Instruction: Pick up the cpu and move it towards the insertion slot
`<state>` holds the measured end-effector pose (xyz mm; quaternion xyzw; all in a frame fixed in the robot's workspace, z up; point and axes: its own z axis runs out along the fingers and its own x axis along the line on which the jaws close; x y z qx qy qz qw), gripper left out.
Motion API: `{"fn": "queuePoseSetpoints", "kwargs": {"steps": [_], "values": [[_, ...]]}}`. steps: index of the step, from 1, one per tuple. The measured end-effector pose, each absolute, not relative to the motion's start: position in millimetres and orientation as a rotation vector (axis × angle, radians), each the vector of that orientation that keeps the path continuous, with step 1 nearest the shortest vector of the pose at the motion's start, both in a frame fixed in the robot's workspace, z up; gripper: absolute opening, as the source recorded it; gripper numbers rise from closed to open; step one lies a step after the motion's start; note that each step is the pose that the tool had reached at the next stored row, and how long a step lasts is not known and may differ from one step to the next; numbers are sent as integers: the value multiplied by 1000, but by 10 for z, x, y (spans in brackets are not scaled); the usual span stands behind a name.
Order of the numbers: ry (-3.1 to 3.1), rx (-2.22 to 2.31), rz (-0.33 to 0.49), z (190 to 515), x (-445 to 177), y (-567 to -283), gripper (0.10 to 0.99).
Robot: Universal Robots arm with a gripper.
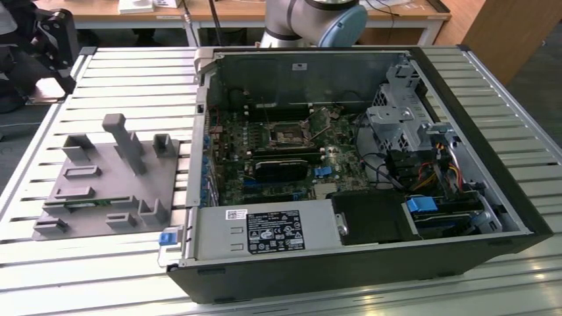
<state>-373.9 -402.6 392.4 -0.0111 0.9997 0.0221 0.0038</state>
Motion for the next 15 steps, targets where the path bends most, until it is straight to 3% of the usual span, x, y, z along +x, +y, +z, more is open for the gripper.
{"fn": "queuePoseSetpoints", "kwargs": {"steps": [15], "values": [[3133,-35,69,3924,-3629,-4026,525]]}}
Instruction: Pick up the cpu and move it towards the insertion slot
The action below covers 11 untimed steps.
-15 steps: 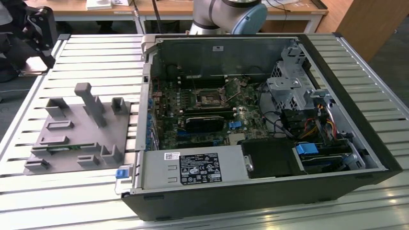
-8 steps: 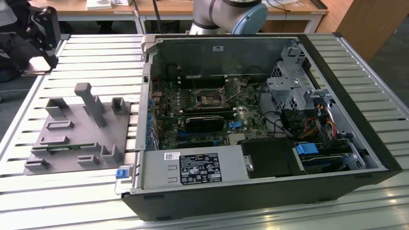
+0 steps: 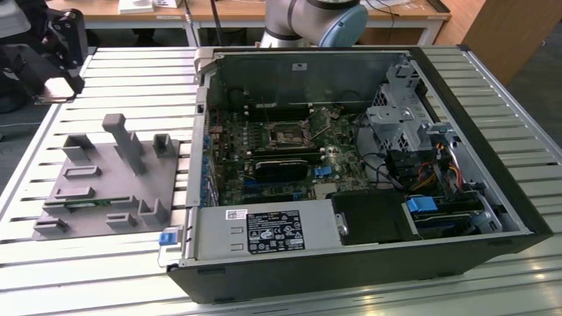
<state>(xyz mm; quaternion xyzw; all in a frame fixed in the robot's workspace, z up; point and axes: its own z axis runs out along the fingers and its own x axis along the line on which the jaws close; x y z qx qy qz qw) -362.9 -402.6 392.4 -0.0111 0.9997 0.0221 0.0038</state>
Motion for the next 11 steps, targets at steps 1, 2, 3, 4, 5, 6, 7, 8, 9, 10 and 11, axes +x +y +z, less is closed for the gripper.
{"fn": "queuePoseSetpoints", "kwargs": {"steps": [1,2,3,4,5,6,7,8,9,10,11], "values": [[3133,-35,69,3925,-3622,-4026,525],[3133,-35,69,3924,-3615,-4026,525],[3133,-35,69,3925,-3607,-4026,525],[3133,-35,69,3924,-3599,-4026,525],[3133,-35,69,3924,-3585,-4026,525],[3133,-35,69,3925,-3577,-4026,525],[3133,-35,69,3925,-3570,-4026,525],[3133,-35,69,3924,-3562,-4026,525],[3133,-35,69,3925,-3555,-4026,525],[3133,-35,69,3924,-3548,-4026,525],[3133,-35,69,3925,-3540,-4026,525]]}}
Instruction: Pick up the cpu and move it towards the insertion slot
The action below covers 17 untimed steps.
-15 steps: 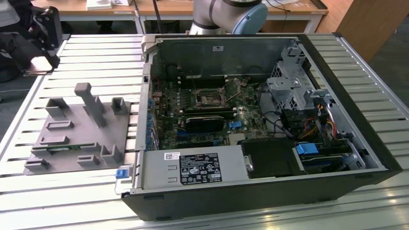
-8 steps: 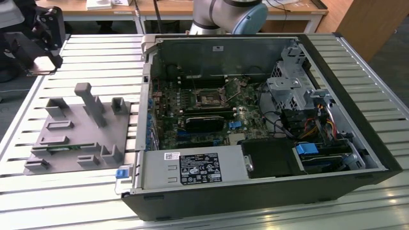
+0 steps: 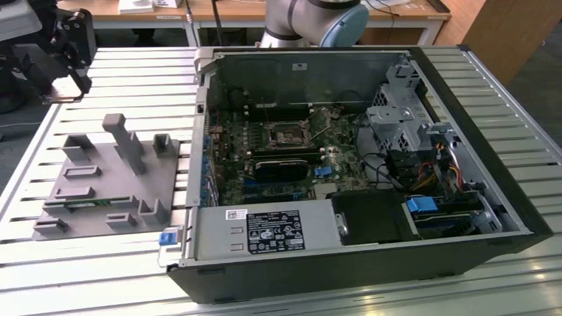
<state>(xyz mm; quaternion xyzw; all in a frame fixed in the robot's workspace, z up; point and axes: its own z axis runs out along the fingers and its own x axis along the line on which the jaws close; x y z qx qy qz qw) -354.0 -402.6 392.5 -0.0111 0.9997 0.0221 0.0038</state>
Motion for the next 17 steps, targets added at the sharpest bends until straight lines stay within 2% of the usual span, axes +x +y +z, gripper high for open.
{"fn": "queuePoseSetpoints", "kwargs": {"steps": [17], "values": [[3133,-35,69,3924,-3424,-4026,525]]}}
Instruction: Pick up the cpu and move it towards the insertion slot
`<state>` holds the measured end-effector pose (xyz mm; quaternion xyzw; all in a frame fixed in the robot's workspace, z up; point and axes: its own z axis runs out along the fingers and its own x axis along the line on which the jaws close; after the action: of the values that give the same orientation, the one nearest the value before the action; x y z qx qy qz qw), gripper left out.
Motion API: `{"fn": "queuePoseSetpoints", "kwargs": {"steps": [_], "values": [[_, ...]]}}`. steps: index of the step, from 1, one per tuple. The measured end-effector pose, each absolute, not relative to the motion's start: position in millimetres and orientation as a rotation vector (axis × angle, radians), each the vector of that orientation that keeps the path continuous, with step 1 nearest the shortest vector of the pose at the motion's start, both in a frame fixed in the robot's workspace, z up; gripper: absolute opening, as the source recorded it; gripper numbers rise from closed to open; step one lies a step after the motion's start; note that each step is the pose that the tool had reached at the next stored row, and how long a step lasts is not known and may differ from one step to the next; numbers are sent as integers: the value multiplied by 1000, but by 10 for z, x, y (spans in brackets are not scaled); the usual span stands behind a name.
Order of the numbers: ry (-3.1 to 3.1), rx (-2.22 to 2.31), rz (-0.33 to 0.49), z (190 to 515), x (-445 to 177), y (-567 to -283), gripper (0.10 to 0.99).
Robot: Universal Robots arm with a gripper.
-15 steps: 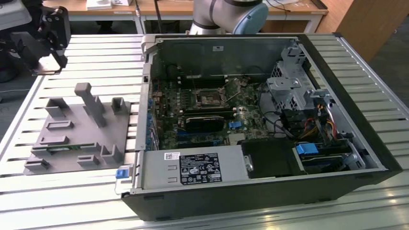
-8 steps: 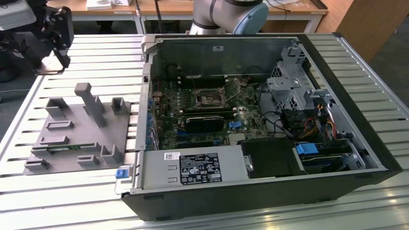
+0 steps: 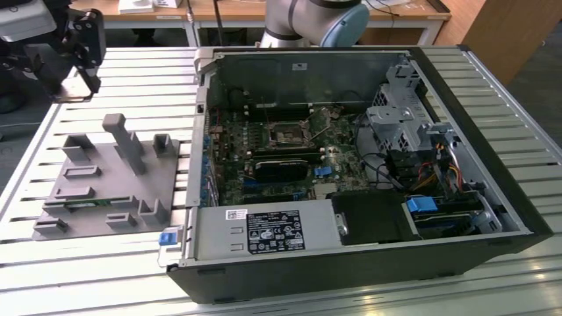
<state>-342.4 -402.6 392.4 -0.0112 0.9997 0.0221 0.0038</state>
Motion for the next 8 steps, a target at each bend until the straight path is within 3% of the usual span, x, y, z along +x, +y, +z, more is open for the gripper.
{"fn": "queuePoseSetpoints", "kwargs": {"steps": [8], "values": [[3133,-35,69,3925,-3373,-4025,525]]}}
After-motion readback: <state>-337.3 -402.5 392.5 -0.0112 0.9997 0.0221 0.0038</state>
